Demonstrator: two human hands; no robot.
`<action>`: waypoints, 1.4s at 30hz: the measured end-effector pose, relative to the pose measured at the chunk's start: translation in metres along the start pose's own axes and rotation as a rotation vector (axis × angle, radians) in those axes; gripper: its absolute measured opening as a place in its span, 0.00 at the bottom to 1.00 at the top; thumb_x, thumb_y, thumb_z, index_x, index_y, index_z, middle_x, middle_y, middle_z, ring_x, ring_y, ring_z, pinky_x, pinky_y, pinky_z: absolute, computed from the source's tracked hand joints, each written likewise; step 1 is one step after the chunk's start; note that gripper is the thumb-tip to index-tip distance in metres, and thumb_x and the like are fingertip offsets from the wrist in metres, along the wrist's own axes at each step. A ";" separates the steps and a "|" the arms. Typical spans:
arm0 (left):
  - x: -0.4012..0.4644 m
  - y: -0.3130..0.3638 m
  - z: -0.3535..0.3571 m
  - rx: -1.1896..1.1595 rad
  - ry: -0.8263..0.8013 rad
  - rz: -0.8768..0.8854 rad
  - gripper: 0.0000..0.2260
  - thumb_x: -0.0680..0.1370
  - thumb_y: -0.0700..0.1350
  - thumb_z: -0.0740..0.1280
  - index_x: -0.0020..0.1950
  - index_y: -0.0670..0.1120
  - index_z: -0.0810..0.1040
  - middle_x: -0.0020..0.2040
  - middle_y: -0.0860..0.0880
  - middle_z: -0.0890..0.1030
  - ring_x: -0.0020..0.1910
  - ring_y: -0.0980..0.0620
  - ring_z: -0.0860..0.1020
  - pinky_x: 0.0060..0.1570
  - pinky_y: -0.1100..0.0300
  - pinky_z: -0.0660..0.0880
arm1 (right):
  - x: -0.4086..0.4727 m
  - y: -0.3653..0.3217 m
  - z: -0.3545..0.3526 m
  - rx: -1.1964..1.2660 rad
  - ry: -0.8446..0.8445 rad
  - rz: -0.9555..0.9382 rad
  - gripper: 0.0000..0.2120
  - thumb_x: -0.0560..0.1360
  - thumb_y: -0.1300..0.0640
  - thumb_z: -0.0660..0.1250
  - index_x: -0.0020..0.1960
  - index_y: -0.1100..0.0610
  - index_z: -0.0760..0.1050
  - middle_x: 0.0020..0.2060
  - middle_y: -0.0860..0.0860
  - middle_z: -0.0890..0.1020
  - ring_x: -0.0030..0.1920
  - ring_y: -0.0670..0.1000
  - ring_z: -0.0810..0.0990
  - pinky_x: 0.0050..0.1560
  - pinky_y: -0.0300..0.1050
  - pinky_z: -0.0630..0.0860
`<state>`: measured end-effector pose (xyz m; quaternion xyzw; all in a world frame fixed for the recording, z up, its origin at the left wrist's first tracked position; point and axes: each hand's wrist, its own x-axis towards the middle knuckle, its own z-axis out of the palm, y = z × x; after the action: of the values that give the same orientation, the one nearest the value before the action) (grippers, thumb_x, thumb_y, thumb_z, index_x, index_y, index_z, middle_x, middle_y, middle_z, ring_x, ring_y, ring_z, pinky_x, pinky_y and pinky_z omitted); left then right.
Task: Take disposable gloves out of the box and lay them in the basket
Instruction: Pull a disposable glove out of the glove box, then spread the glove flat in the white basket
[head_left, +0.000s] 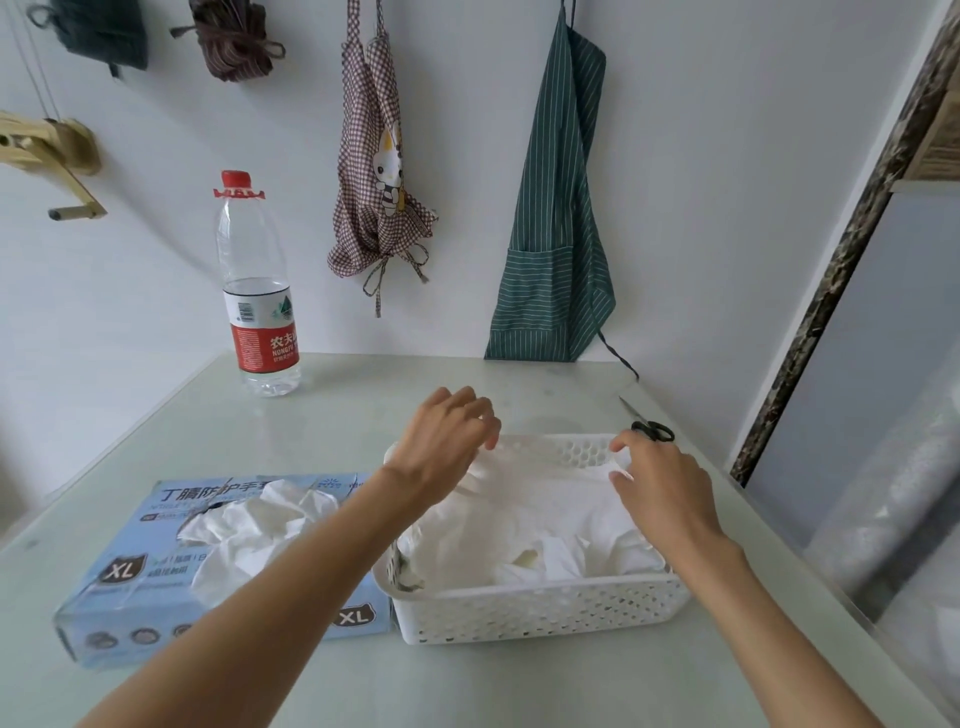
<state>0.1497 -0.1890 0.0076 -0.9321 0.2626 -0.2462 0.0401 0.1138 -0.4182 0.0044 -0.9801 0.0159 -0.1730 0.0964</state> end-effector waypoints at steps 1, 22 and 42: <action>-0.002 0.000 -0.001 -0.025 0.037 -0.007 0.09 0.72 0.40 0.71 0.48 0.52 0.80 0.54 0.52 0.81 0.52 0.50 0.77 0.48 0.57 0.70 | 0.000 -0.001 -0.001 -0.035 0.013 -0.020 0.15 0.79 0.56 0.64 0.65 0.52 0.71 0.53 0.53 0.82 0.53 0.55 0.80 0.45 0.45 0.73; -0.036 -0.011 -0.054 -0.342 -0.295 -0.091 0.10 0.80 0.46 0.62 0.59 0.56 0.77 0.60 0.57 0.77 0.58 0.58 0.74 0.55 0.59 0.71 | 0.003 0.005 -0.006 0.041 -0.393 -0.314 0.15 0.78 0.55 0.64 0.63 0.46 0.73 0.56 0.44 0.73 0.53 0.44 0.73 0.49 0.40 0.70; -0.041 -0.021 -0.058 -0.393 -0.557 -0.074 0.16 0.71 0.48 0.74 0.57 0.57 0.79 0.61 0.54 0.77 0.61 0.55 0.71 0.58 0.57 0.69 | -0.009 0.001 -0.027 0.272 -0.453 -0.157 0.09 0.78 0.46 0.63 0.46 0.48 0.79 0.45 0.45 0.81 0.39 0.45 0.76 0.45 0.44 0.75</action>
<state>0.1006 -0.1471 0.0448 -0.9623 0.2501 0.0717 -0.0792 0.0956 -0.4233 0.0260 -0.9701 -0.1055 0.0431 0.2143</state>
